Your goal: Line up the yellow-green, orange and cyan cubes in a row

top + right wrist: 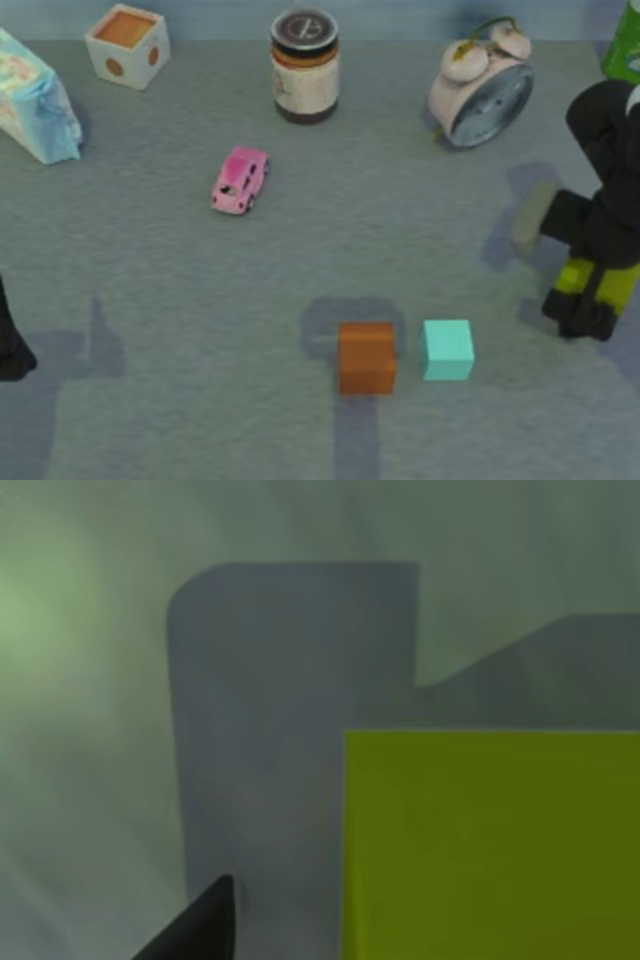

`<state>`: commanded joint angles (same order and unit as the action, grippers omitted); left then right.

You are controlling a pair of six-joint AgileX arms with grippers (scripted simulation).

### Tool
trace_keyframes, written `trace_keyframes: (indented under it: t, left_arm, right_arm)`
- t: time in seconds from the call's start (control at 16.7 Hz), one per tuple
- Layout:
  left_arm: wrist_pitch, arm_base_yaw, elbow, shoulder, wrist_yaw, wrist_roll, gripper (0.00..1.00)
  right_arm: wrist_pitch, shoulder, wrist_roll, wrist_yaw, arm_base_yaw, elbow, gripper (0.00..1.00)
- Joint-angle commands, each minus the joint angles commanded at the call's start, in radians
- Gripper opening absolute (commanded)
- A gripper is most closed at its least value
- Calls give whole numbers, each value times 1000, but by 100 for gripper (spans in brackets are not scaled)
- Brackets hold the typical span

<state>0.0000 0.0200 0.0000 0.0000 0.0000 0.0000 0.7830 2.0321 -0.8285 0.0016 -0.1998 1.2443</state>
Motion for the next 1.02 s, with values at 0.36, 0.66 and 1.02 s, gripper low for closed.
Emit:
trace_keyframes:
  t: [0.36, 0.66, 1.02]
  left_arm:
    - [0, 0, 0, 0, 0, 0, 100]
    - [0, 0, 0, 0, 0, 0, 100]
    - [0, 0, 0, 0, 0, 0, 100]
  right_arm:
    - [0, 0, 0, 0, 0, 0, 47]
    - [0, 0, 0, 0, 0, 0, 10]
    - [0, 0, 0, 0, 0, 0, 0]
